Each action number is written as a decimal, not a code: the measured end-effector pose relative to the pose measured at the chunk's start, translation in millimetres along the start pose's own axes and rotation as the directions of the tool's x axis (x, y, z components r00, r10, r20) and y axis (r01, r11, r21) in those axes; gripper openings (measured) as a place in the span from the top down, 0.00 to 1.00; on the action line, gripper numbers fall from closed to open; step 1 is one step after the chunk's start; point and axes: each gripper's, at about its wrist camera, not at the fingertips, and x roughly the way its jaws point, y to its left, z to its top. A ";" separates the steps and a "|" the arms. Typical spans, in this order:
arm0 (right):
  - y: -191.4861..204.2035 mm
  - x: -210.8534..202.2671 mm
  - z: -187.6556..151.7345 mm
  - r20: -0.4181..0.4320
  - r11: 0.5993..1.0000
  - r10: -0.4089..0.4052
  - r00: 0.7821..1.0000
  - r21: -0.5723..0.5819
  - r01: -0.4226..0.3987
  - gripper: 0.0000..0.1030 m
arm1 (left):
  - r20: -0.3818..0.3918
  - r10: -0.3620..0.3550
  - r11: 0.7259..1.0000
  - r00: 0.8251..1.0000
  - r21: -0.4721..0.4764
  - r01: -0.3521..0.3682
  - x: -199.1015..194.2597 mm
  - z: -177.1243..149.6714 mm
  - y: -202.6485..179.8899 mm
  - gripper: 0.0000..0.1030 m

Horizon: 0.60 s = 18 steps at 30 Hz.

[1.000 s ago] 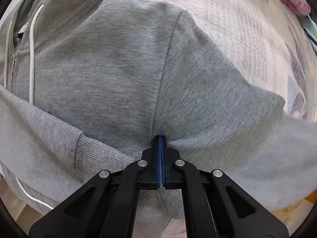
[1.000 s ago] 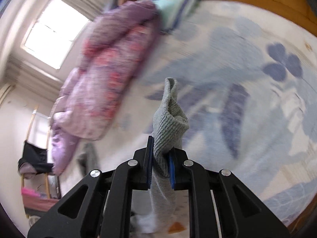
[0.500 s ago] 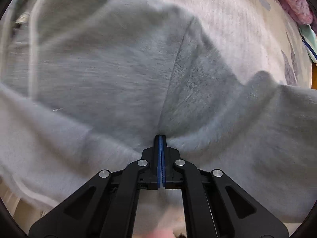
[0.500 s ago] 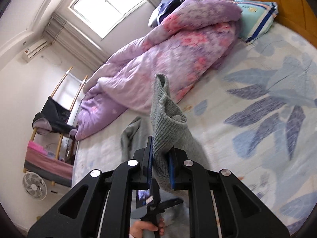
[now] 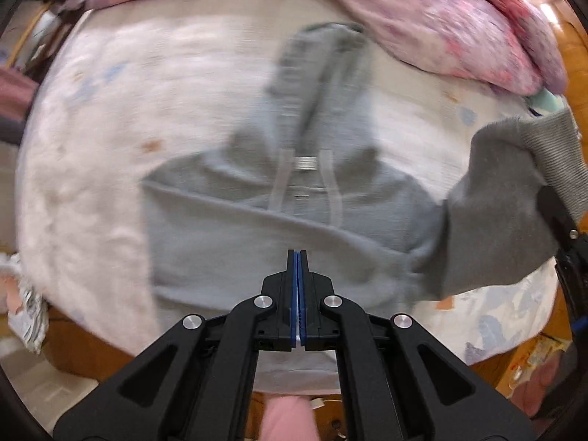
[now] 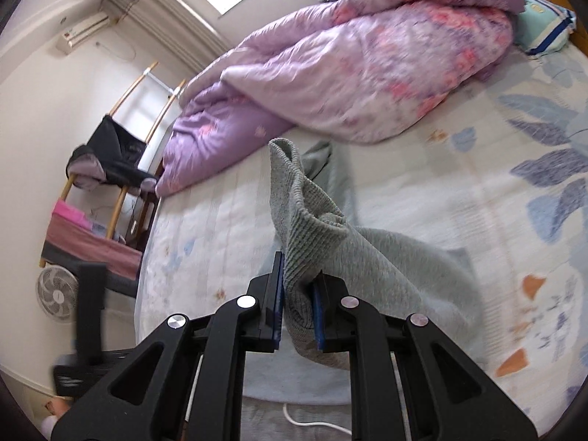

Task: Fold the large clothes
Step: 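Lift the sleeve and fold it across the hoodie body with the right tool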

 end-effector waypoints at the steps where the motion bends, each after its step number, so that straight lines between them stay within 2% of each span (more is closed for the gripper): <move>1: 6.9 7.5 -4.4 -0.012 1.000 -0.003 1.000 -0.003 0.003 0.88 | 0.006 0.012 1.000 1.000 -0.015 -0.012 -3.4 -2.0 15.9 0.97; 8: 52.0 72.7 -45.7 -0.061 0.996 -0.069 0.996 -0.059 0.065 0.88 | 0.014 0.011 0.994 1.000 -0.105 -0.010 -0.8 -10.4 100.6 0.95; 10: 61.3 94.6 -60.6 -0.087 0.994 -0.083 0.993 -0.080 0.076 0.88 | -0.011 0.039 0.990 0.999 -0.135 -0.040 8.5 -15.2 122.2 0.95; 13: 69.3 128.5 -82.0 -0.129 0.994 -0.090 0.988 -0.078 0.080 0.88 | -0.033 0.016 0.983 0.999 -0.180 -0.021 23.1 -24.0 147.3 0.95; 18: 79.7 178.1 -110.6 -0.187 0.988 -0.132 0.974 -0.108 0.113 0.88 | -0.044 0.003 0.981 0.999 -0.193 -0.011 43.6 -32.3 170.1 0.95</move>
